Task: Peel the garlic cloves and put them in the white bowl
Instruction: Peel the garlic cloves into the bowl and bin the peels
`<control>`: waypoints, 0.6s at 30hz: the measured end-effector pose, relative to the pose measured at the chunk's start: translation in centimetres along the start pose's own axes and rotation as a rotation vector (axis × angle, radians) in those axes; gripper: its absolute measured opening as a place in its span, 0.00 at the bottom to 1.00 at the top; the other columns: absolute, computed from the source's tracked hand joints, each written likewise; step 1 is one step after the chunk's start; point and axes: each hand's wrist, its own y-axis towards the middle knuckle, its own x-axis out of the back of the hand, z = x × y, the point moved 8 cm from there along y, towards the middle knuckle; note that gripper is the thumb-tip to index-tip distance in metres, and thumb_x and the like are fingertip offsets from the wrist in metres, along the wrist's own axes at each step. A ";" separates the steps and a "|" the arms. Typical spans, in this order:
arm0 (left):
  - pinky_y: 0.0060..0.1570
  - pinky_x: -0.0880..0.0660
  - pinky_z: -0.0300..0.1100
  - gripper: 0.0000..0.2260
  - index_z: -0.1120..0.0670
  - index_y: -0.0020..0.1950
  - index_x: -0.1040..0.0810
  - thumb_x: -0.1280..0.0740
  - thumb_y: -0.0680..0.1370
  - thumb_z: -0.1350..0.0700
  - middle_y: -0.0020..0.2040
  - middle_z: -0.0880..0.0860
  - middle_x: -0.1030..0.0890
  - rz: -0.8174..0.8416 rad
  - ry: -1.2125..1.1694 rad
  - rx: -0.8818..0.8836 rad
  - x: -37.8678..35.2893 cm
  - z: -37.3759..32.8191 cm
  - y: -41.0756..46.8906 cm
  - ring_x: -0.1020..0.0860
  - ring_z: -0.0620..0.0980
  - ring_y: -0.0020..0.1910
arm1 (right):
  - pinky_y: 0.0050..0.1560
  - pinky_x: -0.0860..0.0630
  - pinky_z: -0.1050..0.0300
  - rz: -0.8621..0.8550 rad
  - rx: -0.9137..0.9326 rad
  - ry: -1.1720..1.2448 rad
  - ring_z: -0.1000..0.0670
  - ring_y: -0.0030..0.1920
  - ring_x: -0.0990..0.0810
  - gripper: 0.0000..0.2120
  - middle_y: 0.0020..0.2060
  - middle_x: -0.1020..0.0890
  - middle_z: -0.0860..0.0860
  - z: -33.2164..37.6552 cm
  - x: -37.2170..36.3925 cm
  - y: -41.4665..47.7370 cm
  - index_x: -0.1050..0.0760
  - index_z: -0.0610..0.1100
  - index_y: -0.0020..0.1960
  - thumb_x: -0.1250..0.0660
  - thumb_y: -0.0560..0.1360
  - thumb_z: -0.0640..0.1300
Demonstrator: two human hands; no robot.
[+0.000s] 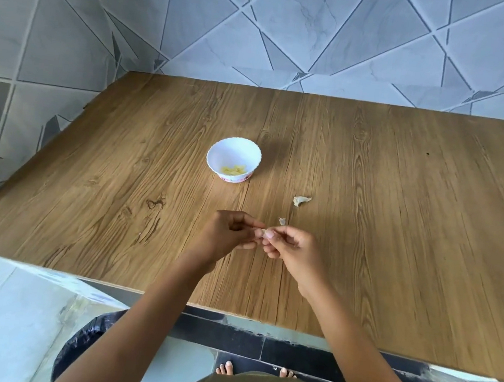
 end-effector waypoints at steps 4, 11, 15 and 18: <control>0.38 0.22 0.36 0.09 0.67 0.51 0.21 0.30 0.74 0.62 0.37 0.56 0.19 -0.020 0.091 -0.002 0.3 -0.5 0.1 0.20 0.46 0.35 | 0.38 0.22 0.62 0.015 0.119 -0.116 0.55 0.34 0.21 0.05 0.34 0.19 0.47 1.0 0.0 0.6 0.21 0.42 0.42 0.32 0.74 0.36; 0.33 0.23 0.32 0.04 0.62 0.43 0.21 0.31 0.76 0.61 0.33 0.53 0.20 0.051 0.100 0.094 -0.3 -0.2 0.2 0.20 0.42 0.32 | 0.34 0.26 0.63 -0.124 0.786 -0.719 0.52 0.34 0.21 0.02 0.35 0.19 0.47 4.7 -0.9 -1.7 0.23 0.33 0.40 0.32 0.72 0.30; 0.34 0.23 0.33 0.03 0.61 0.44 0.21 0.32 0.76 0.62 0.35 0.54 0.20 0.028 0.110 0.116 -0.4 0.4 0.3 0.20 0.45 0.33 | 0.34 0.24 0.65 -0.038 0.268 -0.355 0.54 0.32 0.21 0.04 0.33 0.19 0.48 1.7 -0.2 -0.3 0.22 0.37 0.42 0.33 0.75 0.35; 0.36 0.24 0.35 0.04 0.59 0.41 0.22 0.32 0.76 0.63 0.34 0.52 0.20 0.003 0.338 -0.078 -0.4 -1.0 0.6 0.21 0.46 0.34 | 0.32 0.24 0.67 0.041 -0.316 0.019 0.56 0.30 0.20 0.04 0.33 0.18 0.47 -1.4 0.2 0.3 0.21 0.38 0.43 0.33 0.75 0.37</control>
